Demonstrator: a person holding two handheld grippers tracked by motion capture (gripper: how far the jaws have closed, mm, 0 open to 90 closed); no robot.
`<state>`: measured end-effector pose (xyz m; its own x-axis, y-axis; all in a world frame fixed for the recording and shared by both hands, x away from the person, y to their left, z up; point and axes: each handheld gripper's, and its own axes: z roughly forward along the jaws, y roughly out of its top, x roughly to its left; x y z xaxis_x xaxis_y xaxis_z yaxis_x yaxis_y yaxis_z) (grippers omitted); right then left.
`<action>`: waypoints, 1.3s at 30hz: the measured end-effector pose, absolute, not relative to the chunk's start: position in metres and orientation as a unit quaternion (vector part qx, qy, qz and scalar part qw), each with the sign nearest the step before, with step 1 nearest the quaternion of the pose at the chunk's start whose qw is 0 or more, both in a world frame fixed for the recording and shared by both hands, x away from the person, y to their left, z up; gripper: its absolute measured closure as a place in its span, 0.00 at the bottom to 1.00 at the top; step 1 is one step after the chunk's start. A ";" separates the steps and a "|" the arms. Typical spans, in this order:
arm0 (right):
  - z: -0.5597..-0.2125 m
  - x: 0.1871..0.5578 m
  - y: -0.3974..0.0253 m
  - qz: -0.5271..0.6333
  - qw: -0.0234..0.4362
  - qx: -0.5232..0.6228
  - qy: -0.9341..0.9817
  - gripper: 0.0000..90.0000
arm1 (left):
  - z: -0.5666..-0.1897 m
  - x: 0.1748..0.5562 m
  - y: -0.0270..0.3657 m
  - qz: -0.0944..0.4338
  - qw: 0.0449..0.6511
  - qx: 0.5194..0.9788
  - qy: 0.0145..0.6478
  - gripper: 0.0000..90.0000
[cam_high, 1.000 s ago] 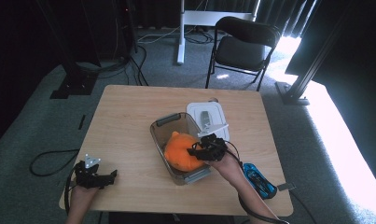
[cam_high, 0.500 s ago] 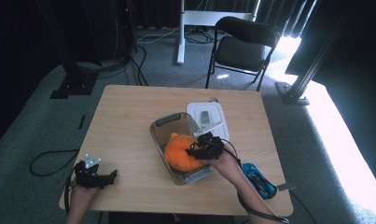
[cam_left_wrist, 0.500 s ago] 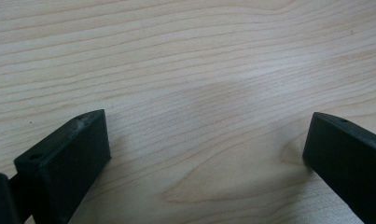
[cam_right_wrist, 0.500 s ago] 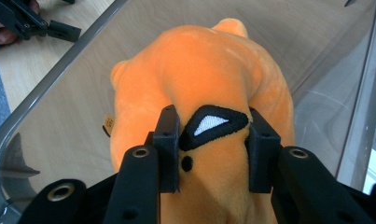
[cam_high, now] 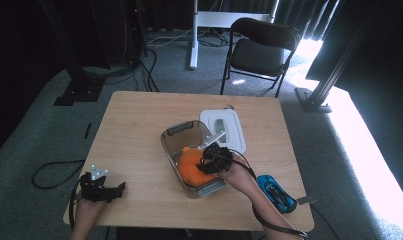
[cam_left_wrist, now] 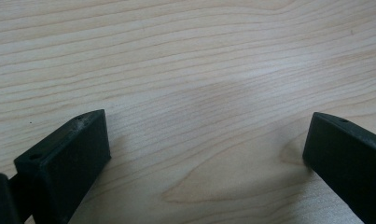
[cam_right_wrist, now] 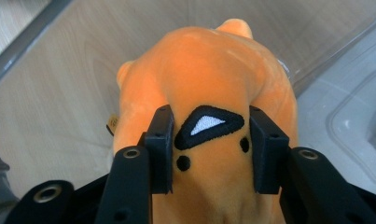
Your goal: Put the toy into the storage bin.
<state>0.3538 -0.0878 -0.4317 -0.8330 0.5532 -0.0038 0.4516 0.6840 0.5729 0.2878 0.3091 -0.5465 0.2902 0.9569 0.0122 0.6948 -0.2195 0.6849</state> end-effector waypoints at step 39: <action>-0.417 0.348 -0.121 0.385 0.028 0.291 0.875 0.19 | -0.547 0.288 0.309 0.224 0.293 0.748 0.552 0.01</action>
